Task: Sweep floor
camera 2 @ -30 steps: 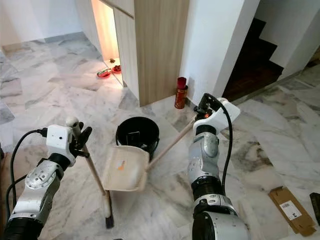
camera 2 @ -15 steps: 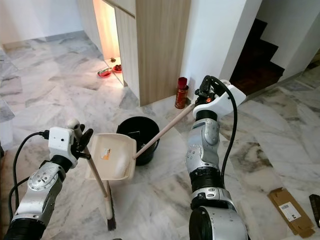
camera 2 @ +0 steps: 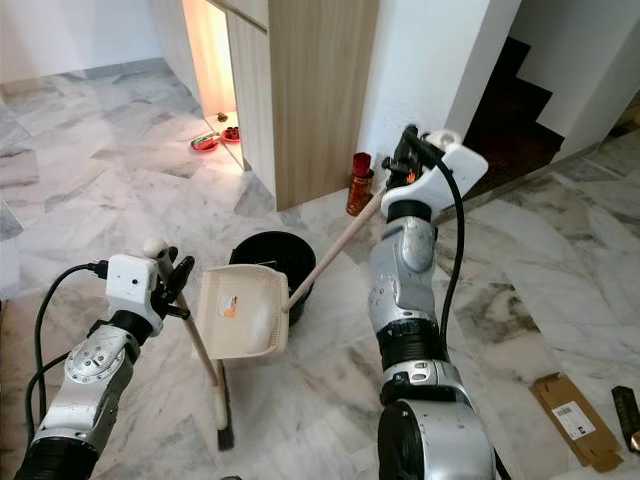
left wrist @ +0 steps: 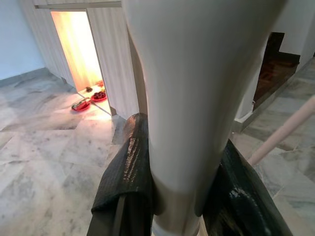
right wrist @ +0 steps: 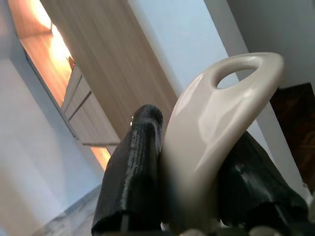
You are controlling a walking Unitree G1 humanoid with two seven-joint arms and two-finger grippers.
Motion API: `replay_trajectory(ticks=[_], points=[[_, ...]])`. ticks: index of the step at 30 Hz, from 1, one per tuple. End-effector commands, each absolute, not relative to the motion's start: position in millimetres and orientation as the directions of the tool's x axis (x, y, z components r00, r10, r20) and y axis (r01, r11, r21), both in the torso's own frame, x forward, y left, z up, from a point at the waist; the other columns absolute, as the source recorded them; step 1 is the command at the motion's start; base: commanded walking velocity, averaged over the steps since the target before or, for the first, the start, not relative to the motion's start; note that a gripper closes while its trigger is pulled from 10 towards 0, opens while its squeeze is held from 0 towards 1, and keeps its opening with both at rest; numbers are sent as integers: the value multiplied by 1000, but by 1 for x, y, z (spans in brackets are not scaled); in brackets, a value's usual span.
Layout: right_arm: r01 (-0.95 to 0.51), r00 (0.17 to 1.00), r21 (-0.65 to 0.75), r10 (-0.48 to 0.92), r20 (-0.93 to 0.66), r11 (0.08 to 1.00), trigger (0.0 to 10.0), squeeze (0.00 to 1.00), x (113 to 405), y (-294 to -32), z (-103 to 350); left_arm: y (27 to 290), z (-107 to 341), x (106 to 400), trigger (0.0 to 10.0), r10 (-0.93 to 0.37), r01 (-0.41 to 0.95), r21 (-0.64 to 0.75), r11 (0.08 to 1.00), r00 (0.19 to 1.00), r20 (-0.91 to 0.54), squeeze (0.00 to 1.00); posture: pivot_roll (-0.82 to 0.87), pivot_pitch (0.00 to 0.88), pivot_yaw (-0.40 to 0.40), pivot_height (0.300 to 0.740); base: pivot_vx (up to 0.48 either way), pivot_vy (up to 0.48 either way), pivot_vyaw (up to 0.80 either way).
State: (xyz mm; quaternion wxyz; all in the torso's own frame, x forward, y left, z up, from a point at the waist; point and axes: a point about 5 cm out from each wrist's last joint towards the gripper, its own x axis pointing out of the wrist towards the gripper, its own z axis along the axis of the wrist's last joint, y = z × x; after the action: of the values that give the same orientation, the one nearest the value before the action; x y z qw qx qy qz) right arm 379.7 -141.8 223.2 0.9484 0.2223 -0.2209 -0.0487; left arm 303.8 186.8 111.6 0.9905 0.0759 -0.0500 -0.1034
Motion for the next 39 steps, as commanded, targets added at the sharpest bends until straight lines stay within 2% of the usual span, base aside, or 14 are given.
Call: replay_trajectory(ticks=[1,20,39], points=[[-40,842,456,-216,494,889,10000,0,378,-143,251,185,115,304,10000,-217,194,177,965,969,117,0,210,0,-65,740,0,0,0],[62,779,430,-313,543,901,10000,0,377,-160,267,188,114,302,10000,-216,184,233,955,969,119,0,216,0,-70,740,0,0,0],[47,767,407,-295,570,912,10000,0,378,-156,275,193,115,302,10000,-182,146,244,959,975,131,0,220,0,-70,740,0,0,0]])
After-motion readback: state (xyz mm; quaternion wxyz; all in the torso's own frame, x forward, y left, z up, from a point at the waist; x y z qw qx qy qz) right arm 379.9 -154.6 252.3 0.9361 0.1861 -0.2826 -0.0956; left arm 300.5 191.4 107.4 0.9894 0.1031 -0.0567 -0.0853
